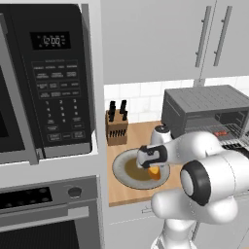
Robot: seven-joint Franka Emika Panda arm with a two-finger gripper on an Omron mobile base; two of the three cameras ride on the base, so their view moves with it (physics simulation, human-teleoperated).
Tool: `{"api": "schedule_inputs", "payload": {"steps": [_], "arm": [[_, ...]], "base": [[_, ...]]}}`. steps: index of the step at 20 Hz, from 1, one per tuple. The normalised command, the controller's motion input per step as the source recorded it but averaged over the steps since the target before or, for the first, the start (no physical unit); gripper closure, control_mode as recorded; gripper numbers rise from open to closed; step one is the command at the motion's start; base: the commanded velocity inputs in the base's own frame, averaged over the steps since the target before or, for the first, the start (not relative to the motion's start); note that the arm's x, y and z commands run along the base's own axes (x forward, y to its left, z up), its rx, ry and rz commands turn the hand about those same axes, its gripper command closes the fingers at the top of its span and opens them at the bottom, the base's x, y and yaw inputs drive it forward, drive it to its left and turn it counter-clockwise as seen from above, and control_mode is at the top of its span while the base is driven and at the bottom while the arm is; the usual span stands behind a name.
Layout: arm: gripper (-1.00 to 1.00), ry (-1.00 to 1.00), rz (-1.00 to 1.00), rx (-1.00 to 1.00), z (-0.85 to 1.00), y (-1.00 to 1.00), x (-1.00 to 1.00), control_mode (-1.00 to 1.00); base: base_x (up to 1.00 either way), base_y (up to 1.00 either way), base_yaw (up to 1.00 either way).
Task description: Pick up the kebab skewer and baguette bread, and place them inside the toaster oven. Close the toaster oven door and start by setting the timer.
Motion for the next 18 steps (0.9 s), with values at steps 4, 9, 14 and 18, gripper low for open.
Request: {"api": "schedule_inputs", "payload": {"steps": [4, 9, 14, 18], "arm": [[-1.0, 0.0, 0.0, 0.0, -0.19, 0.02, 0.02, -1.0], [1.0, 0.0, 0.0, 0.0, -0.16, 0.01, 0.0, -1.0], [1.0, 0.0, 0.0, 0.0, -0.08, 0.0, 0.0, -1.0], [1.0, 0.0, 0.0, 0.0, -0.23, 0.0, 0.0, -1.0]], "base": [[0.0, 0.0, 0.0], [0.0, 0.0, 0.0], [0.0, 0.0, 0.0], [0.0, 0.0, 0.0]]}}
